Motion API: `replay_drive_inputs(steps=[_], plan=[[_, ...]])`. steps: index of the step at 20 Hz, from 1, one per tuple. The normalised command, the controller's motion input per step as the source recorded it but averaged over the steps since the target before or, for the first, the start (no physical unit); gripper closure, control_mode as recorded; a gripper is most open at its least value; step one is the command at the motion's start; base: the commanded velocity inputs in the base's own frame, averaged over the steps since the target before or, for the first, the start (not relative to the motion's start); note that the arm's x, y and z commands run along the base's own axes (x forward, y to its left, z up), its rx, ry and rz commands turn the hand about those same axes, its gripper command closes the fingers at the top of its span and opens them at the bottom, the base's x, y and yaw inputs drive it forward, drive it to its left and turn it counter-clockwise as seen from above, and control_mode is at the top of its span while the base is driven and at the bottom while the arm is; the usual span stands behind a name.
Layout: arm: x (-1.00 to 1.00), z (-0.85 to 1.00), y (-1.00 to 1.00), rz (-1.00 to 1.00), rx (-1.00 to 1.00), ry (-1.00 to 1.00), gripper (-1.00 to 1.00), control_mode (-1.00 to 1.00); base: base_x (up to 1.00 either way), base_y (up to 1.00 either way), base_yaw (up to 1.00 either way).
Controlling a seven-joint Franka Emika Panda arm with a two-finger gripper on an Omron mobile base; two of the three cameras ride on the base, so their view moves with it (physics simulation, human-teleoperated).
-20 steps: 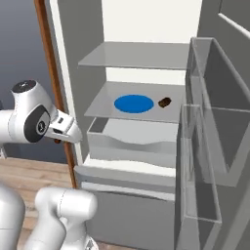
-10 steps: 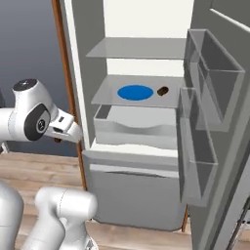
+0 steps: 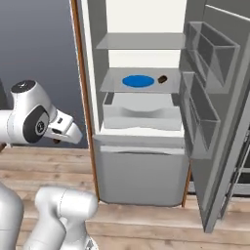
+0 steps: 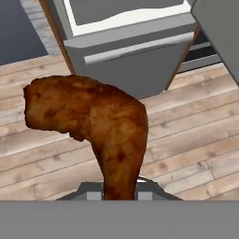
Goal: Retrieve the chicken drumstick from the fridge and place it on the cutting board.
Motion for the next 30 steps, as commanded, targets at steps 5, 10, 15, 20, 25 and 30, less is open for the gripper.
replay_drive_inputs(steps=[5,10,15,20,25,30], plan=[[0.0,0.0,0.0,0.0,0.0,0.0,1.0,1.0,-0.16,0.37,-0.64],[0.0,0.0,0.0,0.0,0.0,0.0,1.0,1.0,-0.08,0.0,-0.94],[0.0,0.0,0.0,0.0,0.0,0.0,1.0,1.0,-0.02,0.0,-0.98],[0.0,0.0,0.0,0.0,0.0,0.0,1.0,1.0,-0.32,0.0,-0.84],[0.0,0.0,0.0,0.0,0.0,0.0,1.0,1.0,-0.4,-0.08,-0.78],[0.0,0.0,0.0,0.0,0.0,0.0,1.0,1.0,0.23,-0.44,-0.65]])
